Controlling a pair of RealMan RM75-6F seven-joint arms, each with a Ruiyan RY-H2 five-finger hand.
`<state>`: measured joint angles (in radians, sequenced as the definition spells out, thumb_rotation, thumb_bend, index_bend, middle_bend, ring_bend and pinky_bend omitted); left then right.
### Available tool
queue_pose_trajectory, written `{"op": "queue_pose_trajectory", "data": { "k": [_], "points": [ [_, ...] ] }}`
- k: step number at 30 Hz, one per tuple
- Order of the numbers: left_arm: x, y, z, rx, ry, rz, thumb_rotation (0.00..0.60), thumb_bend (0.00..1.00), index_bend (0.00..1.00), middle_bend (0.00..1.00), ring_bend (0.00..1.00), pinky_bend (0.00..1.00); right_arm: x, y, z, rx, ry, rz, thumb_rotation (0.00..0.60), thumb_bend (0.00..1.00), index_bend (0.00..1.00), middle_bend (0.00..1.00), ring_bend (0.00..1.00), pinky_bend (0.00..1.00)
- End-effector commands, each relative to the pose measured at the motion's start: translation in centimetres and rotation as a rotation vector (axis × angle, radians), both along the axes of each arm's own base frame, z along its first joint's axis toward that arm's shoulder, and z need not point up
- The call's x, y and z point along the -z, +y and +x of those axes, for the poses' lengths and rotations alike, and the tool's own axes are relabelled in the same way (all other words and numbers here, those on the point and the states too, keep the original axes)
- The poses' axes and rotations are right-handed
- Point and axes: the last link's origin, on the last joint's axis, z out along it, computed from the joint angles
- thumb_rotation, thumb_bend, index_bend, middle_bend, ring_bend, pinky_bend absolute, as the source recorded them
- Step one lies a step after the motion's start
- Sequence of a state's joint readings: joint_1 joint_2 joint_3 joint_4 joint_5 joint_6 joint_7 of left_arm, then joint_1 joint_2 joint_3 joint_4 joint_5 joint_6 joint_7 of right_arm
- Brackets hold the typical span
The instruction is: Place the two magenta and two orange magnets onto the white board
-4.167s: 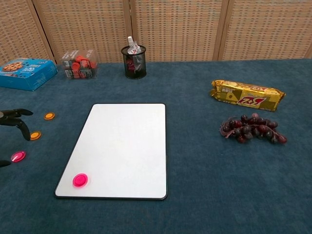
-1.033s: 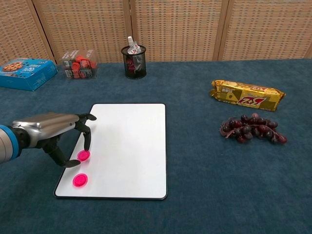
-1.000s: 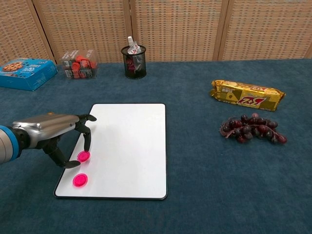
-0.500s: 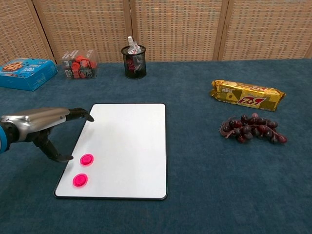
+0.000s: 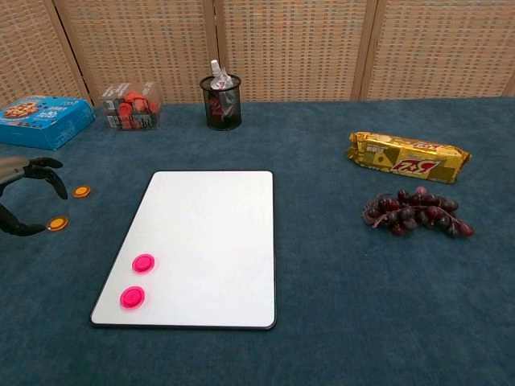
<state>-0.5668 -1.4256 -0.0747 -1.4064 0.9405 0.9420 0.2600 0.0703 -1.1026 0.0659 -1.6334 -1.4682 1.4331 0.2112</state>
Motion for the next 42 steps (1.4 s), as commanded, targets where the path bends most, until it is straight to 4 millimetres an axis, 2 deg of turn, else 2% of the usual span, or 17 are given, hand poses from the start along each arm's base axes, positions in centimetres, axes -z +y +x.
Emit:
{"op": "queue_pose_trajectory", "data": {
  "k": [1,12,21,42],
  "points": [
    [0.0,0.1,-0.8,-0.008,-0.004,0.001,0.6,0.33,0.31,0.0,0.0,0.0,0.0,0.0,0.0,0.001,0.001,0.0,0.6,0.0,0.0,0.0,0.0,0.0],
    [0.6,0.5,-1.3,-0.015,0.002,-0.002,0.6,0.33,0.32,0.0,0.0,0.0,0.0,0.0,0.0,0.004,0.0,0.005,0.6,0.0,0.0,0.0,0.0,0.0],
    [1.0,0.9,-1.4,-0.023,0.015,0.003,0.6,0.36,0.34,0.0,0.0,0.0,0.1,0.0,0.0,0.006,-0.001,0.007,0.6,0.0,0.0,0.0,0.0,0.0],
    [1.8,0.9,-1.4,-0.03,0.027,-0.008,0.6,0.36,0.38,0.0,0.0,0.0,0.0,0.0,-0.1,0.008,-0.003,0.009,0.6,0.0,0.0,0.0,0.0,0.0]
  ]
}}
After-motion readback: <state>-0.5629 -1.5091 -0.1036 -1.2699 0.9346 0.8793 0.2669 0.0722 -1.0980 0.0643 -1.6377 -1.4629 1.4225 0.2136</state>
